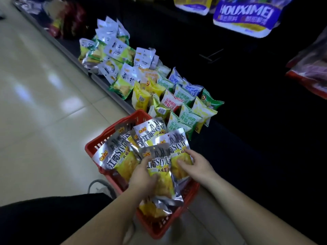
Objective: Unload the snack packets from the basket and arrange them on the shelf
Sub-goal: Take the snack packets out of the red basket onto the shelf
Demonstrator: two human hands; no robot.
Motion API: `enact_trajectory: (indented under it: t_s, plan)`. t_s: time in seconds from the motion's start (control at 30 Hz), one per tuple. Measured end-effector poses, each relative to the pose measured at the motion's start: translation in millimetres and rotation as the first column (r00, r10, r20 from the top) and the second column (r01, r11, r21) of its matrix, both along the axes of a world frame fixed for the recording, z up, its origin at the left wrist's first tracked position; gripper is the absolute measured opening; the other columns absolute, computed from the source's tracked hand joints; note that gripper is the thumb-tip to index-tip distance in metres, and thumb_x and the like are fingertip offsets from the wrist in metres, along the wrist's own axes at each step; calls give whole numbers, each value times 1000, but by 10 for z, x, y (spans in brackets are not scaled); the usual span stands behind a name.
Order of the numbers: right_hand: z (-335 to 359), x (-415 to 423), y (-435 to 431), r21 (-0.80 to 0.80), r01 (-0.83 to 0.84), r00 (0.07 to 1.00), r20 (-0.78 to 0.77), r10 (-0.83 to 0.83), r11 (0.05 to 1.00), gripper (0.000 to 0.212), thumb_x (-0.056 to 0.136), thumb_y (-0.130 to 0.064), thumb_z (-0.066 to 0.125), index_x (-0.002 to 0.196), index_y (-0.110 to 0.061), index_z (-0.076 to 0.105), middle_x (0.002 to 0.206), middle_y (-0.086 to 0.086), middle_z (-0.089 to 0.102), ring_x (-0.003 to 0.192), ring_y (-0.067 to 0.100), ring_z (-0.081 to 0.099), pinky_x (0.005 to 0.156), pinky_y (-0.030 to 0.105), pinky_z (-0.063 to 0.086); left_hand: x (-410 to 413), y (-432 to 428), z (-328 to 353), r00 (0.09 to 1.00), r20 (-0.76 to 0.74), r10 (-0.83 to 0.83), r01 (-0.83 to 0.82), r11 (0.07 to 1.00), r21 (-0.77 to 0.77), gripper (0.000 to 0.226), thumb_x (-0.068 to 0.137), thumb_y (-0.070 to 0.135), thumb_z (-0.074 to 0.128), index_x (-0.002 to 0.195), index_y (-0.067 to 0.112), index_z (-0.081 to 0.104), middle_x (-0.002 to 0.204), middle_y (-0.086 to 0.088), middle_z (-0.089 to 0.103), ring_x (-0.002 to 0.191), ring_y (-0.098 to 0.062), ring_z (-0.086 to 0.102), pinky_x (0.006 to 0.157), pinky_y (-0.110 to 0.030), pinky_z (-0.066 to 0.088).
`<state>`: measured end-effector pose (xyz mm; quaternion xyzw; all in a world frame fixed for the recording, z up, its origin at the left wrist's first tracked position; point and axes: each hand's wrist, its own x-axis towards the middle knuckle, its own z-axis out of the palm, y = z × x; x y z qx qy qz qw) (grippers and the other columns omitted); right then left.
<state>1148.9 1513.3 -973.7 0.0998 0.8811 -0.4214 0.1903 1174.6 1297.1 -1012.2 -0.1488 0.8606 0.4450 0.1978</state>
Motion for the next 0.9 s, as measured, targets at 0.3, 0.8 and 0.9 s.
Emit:
enact_trajectory:
  t_s: [0.3,0.8,0.9]
  plan:
    - [-564,-538,-3,-12,-31,987,-157,29,999,57,57,-60,90,103,-38,65,125,-15,54,123,12,53,104,26,44,-235,39,-373,995,-72,67,-61,994,86,57,72,44,89,116,47,53,103,14,55,80,2,59,60,-17,48]
    - [-449,-485,-263,241,-208,914,-296,276,948,45,83,-25,77,116,-40,50,126,-8,31,96,27,65,72,33,47,-364,84,-59,975,-171,-143,130,988,-82,40,94,34,66,131,38,53,128,10,63,108,-13,65,89,-34,56]
    - [-414,-454,-320,213,-111,944,-283,170,971,42,81,-20,80,110,-37,55,114,-8,29,87,29,64,68,32,47,-486,-297,180,942,-274,-193,78,922,-380,43,92,23,59,134,30,56,131,3,59,117,-24,60,92,-37,53]
